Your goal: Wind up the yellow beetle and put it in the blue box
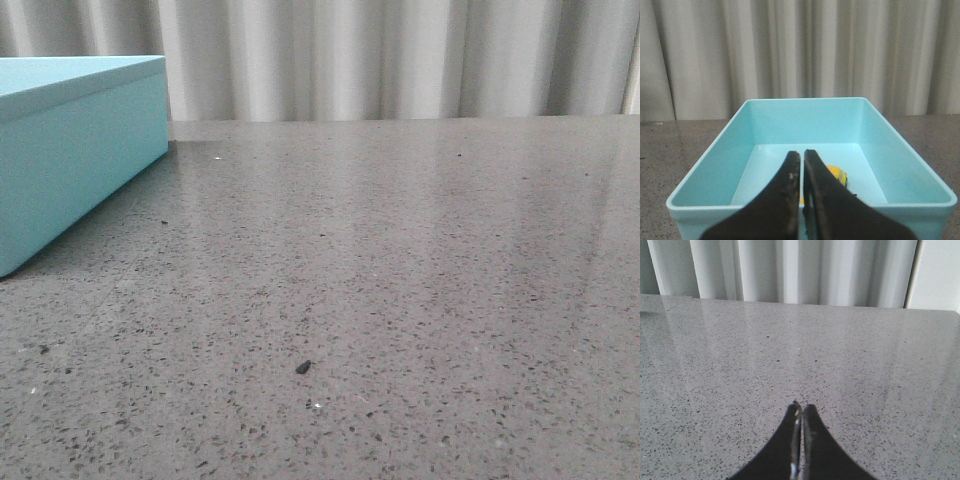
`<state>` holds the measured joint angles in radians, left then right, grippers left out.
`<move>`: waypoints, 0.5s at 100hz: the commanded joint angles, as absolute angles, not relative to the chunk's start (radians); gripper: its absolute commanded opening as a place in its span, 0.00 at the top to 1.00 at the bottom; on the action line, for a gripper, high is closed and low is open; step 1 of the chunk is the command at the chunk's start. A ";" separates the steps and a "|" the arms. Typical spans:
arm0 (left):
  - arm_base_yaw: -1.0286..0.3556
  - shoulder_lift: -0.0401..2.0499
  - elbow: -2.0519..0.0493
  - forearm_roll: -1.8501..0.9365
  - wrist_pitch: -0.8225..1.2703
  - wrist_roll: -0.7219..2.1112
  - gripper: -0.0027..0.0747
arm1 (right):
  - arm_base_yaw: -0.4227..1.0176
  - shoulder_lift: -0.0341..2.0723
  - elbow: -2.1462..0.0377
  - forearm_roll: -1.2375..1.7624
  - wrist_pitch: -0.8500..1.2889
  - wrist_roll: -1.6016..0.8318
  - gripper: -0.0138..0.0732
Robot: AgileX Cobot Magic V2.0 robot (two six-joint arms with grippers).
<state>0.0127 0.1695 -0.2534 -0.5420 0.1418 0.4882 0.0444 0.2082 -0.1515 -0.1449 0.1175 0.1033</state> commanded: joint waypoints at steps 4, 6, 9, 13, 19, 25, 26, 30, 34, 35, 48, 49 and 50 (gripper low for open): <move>0.013 0.162 -0.231 -0.485 0.034 0.476 0.99 | 0.040 0.215 -0.177 -0.146 0.049 0.102 0.91; 0.013 0.154 -0.221 -0.456 0.006 0.453 0.99 | 0.040 0.215 -0.177 -0.146 0.049 0.102 0.91; 0.013 0.143 -0.193 -0.417 -0.038 0.399 0.99 | 0.040 0.215 -0.177 -0.146 0.049 0.102 0.91; 0.011 0.123 -0.164 -0.356 -0.100 0.283 0.99 | 0.040 0.215 -0.177 -0.146 0.049 0.102 0.91; 0.007 0.094 -0.114 -0.267 -0.163 0.083 0.99 | 0.040 0.215 -0.177 -0.146 0.049 0.102 0.91; 0.007 0.068 -0.070 -0.196 -0.200 -0.048 0.99 | 0.040 0.215 -0.177 -0.146 0.049 0.102 0.91; 0.007 0.062 -0.065 -0.192 -0.207 -0.069 0.99 | 0.040 0.215 -0.177 -0.146 0.049 0.102 0.91; 0.007 0.050 -0.037 -0.175 -0.219 -0.097 0.99 | 0.040 0.215 -0.177 -0.146 0.049 0.102 0.91; 0.007 0.033 -0.013 -0.153 -0.231 -0.100 0.99 | 0.040 0.215 -0.177 -0.146 0.049 0.102 0.91; 0.007 0.031 -0.005 -0.149 -0.231 -0.100 0.99 | 0.040 0.215 -0.177 -0.146 0.049 0.102 0.91; 0.007 -0.029 0.025 -0.081 -0.139 -0.102 0.99 | 0.040 0.215 -0.177 -0.146 0.049 0.102 0.91; 0.007 -0.033 0.025 -0.082 -0.130 -0.102 0.99 | 0.040 0.215 -0.177 -0.146 0.049 0.102 0.91; 0.007 -0.039 0.025 -0.082 -0.123 -0.102 0.99 | 0.040 0.215 -0.177 -0.146 0.049 0.102 0.91</move>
<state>0.0127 -0.0029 -0.0010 -0.1191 -0.1117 -0.0786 0.0444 0.2082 -0.1515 -0.1449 0.1183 0.1033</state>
